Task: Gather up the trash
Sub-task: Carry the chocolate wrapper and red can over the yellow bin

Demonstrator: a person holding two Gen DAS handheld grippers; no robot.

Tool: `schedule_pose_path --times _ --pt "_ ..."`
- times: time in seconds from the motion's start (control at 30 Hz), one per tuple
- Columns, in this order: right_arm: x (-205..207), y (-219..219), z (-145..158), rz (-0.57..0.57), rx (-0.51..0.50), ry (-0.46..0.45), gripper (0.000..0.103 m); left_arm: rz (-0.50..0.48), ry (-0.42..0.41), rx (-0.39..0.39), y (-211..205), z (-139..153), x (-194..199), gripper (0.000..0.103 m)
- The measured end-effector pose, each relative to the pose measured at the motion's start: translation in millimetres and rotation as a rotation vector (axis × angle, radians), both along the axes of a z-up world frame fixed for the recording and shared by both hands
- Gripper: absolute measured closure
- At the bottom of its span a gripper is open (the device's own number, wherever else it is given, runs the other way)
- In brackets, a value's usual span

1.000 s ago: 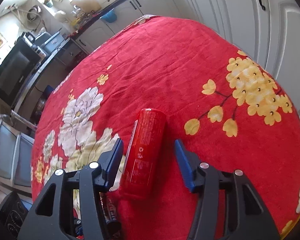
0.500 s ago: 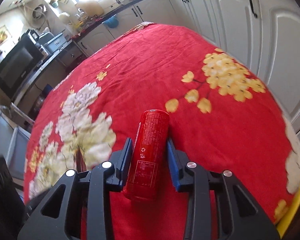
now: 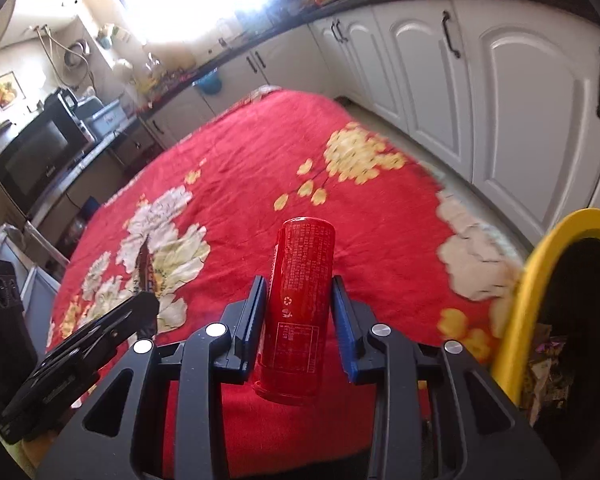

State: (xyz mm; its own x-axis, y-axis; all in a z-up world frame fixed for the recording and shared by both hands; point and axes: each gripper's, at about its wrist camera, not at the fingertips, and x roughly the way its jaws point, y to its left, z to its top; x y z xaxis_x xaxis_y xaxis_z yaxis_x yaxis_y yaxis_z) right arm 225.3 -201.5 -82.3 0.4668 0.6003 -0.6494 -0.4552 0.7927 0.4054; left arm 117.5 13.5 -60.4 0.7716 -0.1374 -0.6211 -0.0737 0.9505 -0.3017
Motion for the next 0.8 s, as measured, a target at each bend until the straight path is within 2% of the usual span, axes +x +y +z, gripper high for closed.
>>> schedule_pose_path --times 0.4,0.8 --pt "-29 -62 27 -0.074 0.026 -0.076 0.072 -0.094 -0.067 0.047 -39 23 -5 0.091" --pt "-44 -143 25 -0.231 0.02 -0.098 0.072 -0.244 -0.088 0.07 -104 27 10 0.091"
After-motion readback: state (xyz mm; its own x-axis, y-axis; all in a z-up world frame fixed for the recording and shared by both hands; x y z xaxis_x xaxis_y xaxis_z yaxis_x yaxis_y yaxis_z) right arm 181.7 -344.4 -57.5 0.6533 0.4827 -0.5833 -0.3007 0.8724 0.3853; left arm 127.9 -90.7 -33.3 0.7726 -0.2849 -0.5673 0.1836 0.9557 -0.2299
